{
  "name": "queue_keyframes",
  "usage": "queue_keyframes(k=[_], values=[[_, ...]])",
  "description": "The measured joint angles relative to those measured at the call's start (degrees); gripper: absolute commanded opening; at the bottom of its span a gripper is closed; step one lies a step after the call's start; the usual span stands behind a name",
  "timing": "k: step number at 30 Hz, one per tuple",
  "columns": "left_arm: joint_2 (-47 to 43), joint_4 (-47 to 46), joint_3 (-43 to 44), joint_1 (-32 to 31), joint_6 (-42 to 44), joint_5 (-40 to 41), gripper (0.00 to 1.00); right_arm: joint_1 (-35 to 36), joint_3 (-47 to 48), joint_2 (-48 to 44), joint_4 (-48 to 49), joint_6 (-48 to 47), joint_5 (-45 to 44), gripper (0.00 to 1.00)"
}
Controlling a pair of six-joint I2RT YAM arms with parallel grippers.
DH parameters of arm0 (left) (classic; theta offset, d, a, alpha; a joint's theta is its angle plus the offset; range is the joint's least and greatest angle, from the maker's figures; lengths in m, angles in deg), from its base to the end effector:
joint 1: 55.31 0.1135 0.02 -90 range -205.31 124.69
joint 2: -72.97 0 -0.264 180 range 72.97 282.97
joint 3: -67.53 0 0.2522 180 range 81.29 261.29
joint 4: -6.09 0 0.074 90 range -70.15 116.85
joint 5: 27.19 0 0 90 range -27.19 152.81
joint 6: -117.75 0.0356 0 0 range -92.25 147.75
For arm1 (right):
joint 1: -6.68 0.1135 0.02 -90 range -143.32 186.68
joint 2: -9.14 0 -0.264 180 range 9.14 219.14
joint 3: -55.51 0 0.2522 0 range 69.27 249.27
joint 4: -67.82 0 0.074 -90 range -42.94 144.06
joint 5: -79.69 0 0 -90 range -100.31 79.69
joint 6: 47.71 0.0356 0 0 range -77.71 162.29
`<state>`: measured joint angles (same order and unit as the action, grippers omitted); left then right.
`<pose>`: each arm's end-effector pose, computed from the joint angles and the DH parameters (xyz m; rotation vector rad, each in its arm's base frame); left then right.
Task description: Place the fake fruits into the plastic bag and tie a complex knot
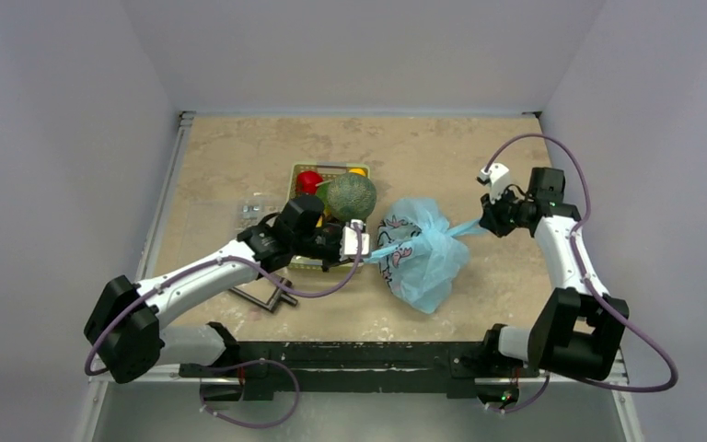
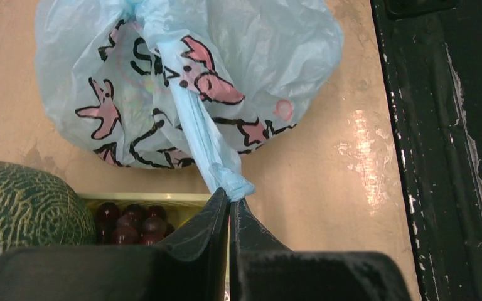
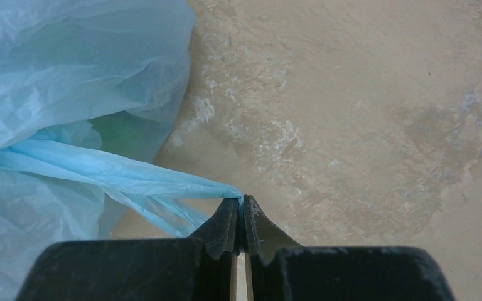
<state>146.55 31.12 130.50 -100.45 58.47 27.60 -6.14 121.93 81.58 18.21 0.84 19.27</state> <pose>0.1809 -0.2109 0.2602 1.5956 1.4783 -0.8142 0.2481 -0.0384 0.2521 -0.7751 2.2533 0.2230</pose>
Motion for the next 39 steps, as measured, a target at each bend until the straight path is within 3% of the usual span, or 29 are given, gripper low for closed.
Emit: queue_keyframes(k=[11, 12, 14, 15, 18, 23, 24, 25, 31, 39], values=[[-6.2, 13.4, -6.4, 4.9, 3.4, -2.1, 0.0, -5.8, 0.1, 9.2, 12.7, -4.6, -9.3, 0.0], [-6.2, 13.8, -6.3, 4.9, 3.4, -2.3, 0.08, -5.8, 0.1, 9.3, 12.1, -4.7, -8.9, 0.0], [-6.1, 14.3, -5.5, 4.9, 2.8, -2.4, 0.36, -5.6, 0.3, 8.7, 10.1, -5.2, -7.4, 0.0], [-5.9, 14.6, -4.5, 4.9, 2.0, -2.3, 0.44, -5.6, 0.5, 8.1, 8.7, -5.6, -6.2, 0.0], [-4.5, 14.5, 1.1, 4.4, -2.6, -1.5, 0.65, -5.5, 0.8, 5.6, 4.9, -6.5, -3.0, 0.0], [3.4, 15.6, 18.5, -2.6, -10.3, 5.7, 0.73, -5.4, 0.8, 0.1, -0.9, -7.2, 1.6, 0.0], [5.5, 15.7, 21.7, -4.2, -11.9, 6.6, 0.92, -5.4, 0.8, -0.6, -1.5, -7.3, 2.2, 0.0], [7.5, 15.6, 24.4, -5.7, -13.3, 7.3, 0.98, -5.4, 0.8, -1.2, -2.1, -7.3, 2.8, 0.0], [18.4, 15.9, 31.1, -8.5, -18.9, 11.6, 1.0, -5.4, 0.8, -2.7, -4.4, -7.6, 3.6, 0.0], [28.0, 19.7, 34.3, -8.9, -20.3, 15.7, 0.99, -5.3, 0.8, -2.7, -5.9, -8.5, 3.6, 0.0]])
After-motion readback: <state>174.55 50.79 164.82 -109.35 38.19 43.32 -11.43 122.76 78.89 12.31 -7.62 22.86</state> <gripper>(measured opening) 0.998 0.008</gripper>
